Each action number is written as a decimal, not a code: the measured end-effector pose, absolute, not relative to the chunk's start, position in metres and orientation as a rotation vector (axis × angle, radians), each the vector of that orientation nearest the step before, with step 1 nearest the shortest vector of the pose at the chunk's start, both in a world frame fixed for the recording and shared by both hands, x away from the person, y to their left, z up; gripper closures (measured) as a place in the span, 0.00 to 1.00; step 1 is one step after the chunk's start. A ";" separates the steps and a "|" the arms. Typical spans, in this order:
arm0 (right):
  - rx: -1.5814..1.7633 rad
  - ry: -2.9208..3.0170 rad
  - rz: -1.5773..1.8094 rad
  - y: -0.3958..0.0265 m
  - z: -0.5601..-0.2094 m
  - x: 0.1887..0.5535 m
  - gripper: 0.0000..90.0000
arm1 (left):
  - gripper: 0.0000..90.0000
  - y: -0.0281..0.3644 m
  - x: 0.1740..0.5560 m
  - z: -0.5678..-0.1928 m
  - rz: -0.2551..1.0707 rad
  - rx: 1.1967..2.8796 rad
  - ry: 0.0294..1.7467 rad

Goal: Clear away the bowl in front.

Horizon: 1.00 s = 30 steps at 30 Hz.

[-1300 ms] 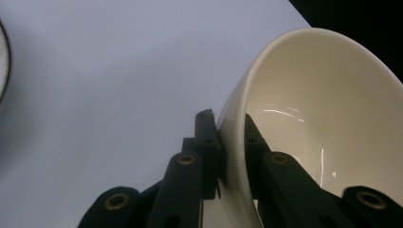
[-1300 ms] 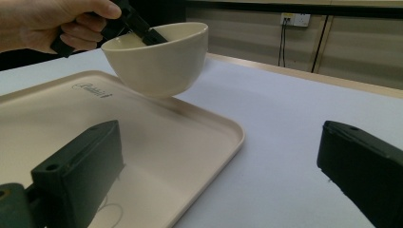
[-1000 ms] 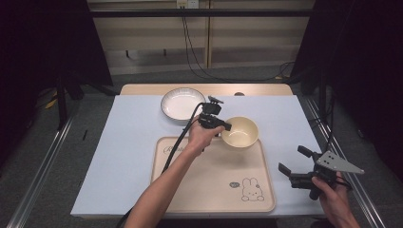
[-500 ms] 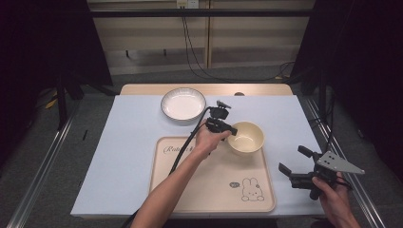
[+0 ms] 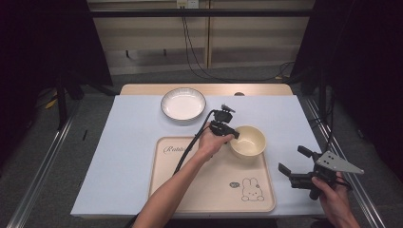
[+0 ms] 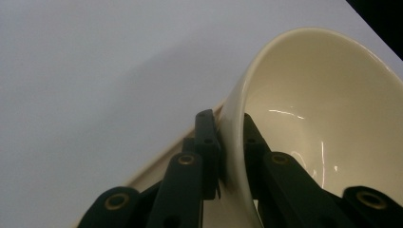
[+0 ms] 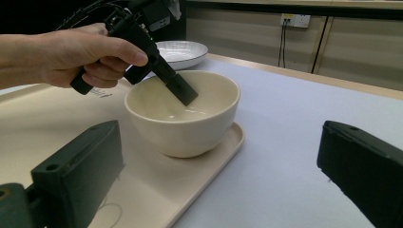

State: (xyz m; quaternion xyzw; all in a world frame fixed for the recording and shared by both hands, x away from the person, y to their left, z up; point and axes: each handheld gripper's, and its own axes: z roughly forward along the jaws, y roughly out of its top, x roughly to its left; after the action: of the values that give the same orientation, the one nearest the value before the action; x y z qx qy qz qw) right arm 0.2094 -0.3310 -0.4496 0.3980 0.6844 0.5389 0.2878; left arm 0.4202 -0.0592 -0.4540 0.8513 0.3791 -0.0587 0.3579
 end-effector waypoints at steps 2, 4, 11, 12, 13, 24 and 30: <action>1.062 1.827 1.437 -0.331 -0.450 0.210 0.01 | 0.92 -0.060 0.420 -0.454 -0.129 2.212 0.966; 1.064 1.823 1.437 -0.331 -0.449 0.209 0.01 | 0.91 -0.060 0.420 -0.454 -0.144 2.211 0.957; 1.060 1.829 1.440 -0.331 -0.449 0.209 0.01 | 0.91 -0.060 0.419 -0.456 -0.117 2.193 0.925; 1.060 1.829 1.440 -0.331 -0.449 0.209 0.01 | 0.91 -0.059 0.419 -0.457 -0.113 2.189 0.920; 1.058 1.826 1.438 -0.331 -0.449 0.209 0.01 | 0.91 -0.059 0.418 -0.457 -0.113 2.178 0.917; 1.059 1.829 1.437 -0.331 -0.449 0.209 0.01 | 0.64 -0.051 0.414 -0.463 -0.017 2.123 0.853; 1.060 1.833 1.439 -0.331 -0.450 0.209 0.01 | 0.36 -0.047 0.411 -0.460 0.061 2.101 0.822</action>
State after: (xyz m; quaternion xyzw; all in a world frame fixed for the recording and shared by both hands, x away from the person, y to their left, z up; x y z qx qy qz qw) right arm 0.2094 -0.3307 -0.4495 0.3968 0.6859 0.5384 0.2867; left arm 0.4111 -0.0471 -0.4598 0.8412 0.3292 0.0244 0.4282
